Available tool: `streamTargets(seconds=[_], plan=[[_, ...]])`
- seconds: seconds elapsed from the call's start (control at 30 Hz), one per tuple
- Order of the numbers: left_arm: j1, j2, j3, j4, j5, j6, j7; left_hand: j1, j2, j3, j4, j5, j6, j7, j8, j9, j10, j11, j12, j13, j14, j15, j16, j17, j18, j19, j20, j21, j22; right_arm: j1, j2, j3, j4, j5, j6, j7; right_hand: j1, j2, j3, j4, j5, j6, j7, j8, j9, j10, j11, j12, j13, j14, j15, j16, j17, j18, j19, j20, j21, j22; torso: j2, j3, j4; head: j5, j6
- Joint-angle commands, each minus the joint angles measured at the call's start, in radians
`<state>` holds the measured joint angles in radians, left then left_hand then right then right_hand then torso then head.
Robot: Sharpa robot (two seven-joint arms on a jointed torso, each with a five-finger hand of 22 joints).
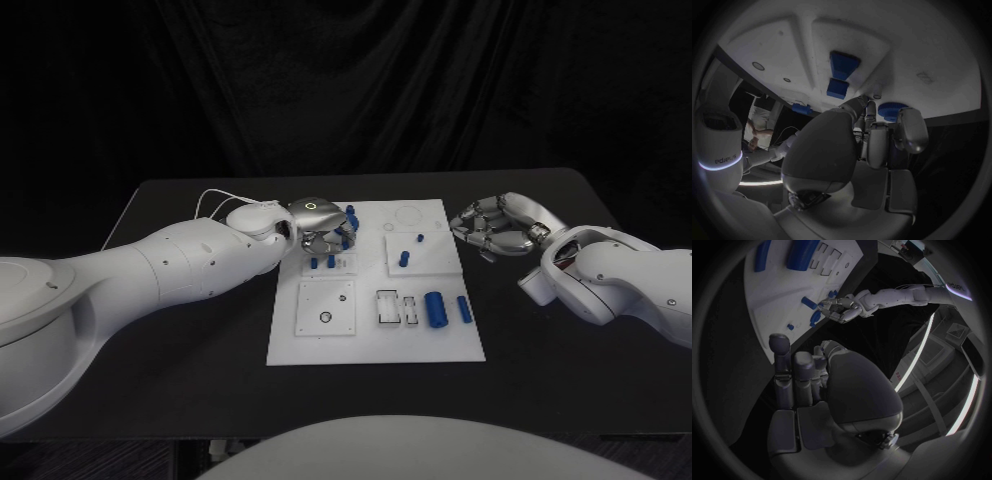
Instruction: Assemble the parts on the task board
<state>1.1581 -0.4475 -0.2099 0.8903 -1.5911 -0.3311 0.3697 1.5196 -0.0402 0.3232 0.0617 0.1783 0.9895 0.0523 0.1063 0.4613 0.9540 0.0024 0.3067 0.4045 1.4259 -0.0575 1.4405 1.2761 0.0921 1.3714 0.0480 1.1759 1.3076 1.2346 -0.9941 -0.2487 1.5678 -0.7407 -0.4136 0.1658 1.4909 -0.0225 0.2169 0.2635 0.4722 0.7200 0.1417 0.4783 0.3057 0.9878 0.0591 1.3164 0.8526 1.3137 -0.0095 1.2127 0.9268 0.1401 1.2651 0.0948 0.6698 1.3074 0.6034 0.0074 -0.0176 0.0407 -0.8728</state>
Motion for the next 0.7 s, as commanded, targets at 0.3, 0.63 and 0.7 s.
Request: streamTargets(seconds=[0.3, 0.63, 0.7], plan=[[0.055, -0.142, 0.006, 0.184, -0.002, -0.157, -0.006, -0.018, -0.004, -0.005, -0.004, 0.008, 0.026, 0.001, 0.009, 0.003, 0.025, -0.002, -0.007, -0.013, 0.011, -0.007, -0.001, 0.000, -0.004, 0.018, -0.004, 0.022, 0.109, -0.002, -0.011, 0.001, 0.003, -0.004, 0.008, -0.017, 0.012, -0.001, 0.006, -0.002, 0.004, -0.003, -0.004, 0.008, -0.001, 0.007, -0.002, -0.002, -0.001, 0.004, -0.003, 0.005, -0.001, 0.018, 0.007, -0.001, 0.000, 0.044, -0.006, 0.0031, 0.0069, 0.001, 0.000], [0.068, -0.220, 0.003, 0.242, 0.070, -0.167, -0.020, -0.023, -0.006, -0.003, -0.003, 0.013, 0.028, 0.004, 0.005, 0.002, 0.031, 0.003, -0.018, -0.024, 0.014, -0.008, -0.002, -0.003, -0.006, 0.026, -0.005, 0.032, 0.115, -0.002, -0.017, 0.001, 0.002, -0.004, 0.014, -0.024, 0.012, -0.002, 0.006, -0.002, 0.003, -0.003, -0.004, 0.009, -0.001, 0.005, -0.002, -0.003, -0.004, 0.003, -0.003, 0.003, -0.004, 0.018, 0.007, -0.001, -0.002, 0.044, -0.007, 0.0064, 0.0135, -0.004, 0.000], [0.069, -0.226, 0.002, 0.241, 0.080, -0.160, -0.022, -0.023, -0.006, -0.003, -0.003, 0.013, 0.028, 0.004, 0.005, 0.002, 0.031, 0.003, -0.018, -0.024, 0.015, -0.008, -0.002, -0.003, -0.006, 0.026, -0.005, 0.032, 0.115, -0.002, -0.017, 0.001, 0.002, -0.004, 0.017, -0.024, 0.012, -0.002, 0.006, -0.002, 0.003, -0.003, -0.004, 0.009, -0.001, 0.005, -0.002, -0.003, -0.004, 0.003, -0.003, 0.003, -0.004, 0.018, 0.007, -0.001, -0.002, 0.044, -0.007, 0.0066, 0.0148, -0.004, 0.000]])
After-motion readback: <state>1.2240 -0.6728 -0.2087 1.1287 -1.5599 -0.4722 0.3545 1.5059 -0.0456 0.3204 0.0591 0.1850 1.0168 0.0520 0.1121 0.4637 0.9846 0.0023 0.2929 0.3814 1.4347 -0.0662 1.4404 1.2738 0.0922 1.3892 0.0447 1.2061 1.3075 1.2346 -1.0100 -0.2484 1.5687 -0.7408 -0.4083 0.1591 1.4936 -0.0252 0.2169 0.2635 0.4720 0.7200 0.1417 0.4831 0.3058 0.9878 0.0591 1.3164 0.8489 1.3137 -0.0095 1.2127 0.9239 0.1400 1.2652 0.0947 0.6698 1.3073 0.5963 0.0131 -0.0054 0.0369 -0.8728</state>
